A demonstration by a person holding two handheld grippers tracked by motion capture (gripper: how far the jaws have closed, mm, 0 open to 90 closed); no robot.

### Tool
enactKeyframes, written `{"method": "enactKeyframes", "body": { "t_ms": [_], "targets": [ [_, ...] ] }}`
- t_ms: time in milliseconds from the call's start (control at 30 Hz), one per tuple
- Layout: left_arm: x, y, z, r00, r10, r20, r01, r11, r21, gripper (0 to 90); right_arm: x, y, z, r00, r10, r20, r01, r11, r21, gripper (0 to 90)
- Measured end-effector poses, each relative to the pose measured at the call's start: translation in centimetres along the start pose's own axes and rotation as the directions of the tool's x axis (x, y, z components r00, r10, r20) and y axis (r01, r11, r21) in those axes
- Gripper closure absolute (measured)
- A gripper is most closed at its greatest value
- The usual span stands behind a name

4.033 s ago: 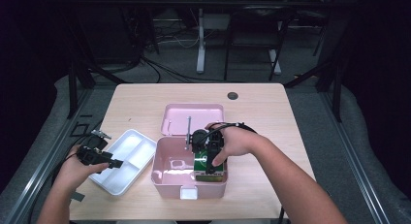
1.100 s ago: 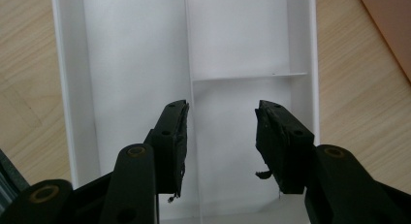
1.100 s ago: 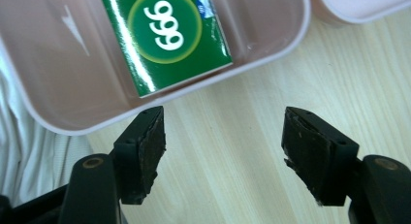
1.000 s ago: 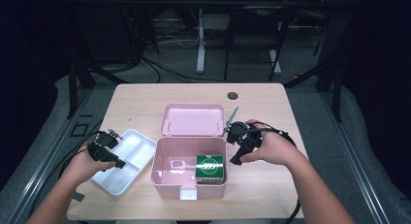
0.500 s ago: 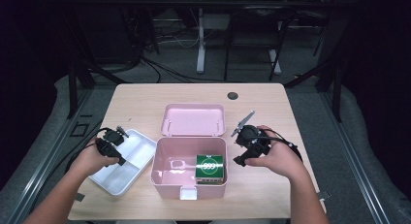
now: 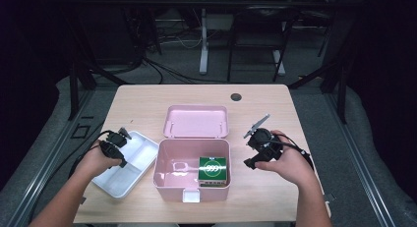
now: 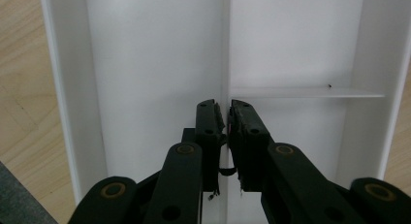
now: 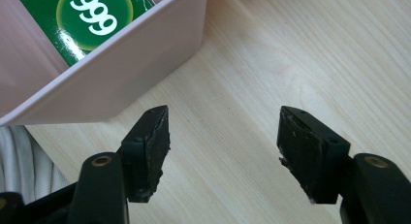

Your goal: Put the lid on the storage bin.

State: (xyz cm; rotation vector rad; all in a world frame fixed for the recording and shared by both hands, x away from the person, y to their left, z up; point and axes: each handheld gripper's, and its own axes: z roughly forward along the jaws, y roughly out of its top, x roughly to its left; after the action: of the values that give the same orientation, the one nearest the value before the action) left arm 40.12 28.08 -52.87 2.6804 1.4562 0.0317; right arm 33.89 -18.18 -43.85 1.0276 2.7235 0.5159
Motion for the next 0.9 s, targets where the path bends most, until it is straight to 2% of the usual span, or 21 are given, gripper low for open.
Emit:
{"method": "enactKeyframes", "body": {
  "t_ms": [300,467,867,900],
  "targets": [
    [-0.2,0.5,0.9,0.9999,-0.011,0.005,0.011,0.9993,0.036,84.9,-0.3,-0.6,-0.3,0.9997,0.025,0.0,-0.025,0.999,-0.02,35.8],
    [-0.3,0.8,1.4,0.9999,-0.008,-0.008,0.008,0.9985,0.054,86.7,-0.4,-0.6,-0.1,0.9997,0.024,0.001,-0.024,1.0,-0.015,35.7],
    [-0.3,0.8,1.4,0.9999,-0.008,-0.015,0.009,0.9969,0.078,89.0,-0.5,-0.6,0.1,0.9997,0.021,0.013,-0.021,1.0,0.005,35.7],
    [-0.3,0.7,1.3,0.9999,-0.01,-0.011,0.011,0.997,0.077,89.0,-0.5,-0.7,0.2,0.9995,0.026,0.017,-0.026,1.0,-0.011,35.7]
  ]
}}
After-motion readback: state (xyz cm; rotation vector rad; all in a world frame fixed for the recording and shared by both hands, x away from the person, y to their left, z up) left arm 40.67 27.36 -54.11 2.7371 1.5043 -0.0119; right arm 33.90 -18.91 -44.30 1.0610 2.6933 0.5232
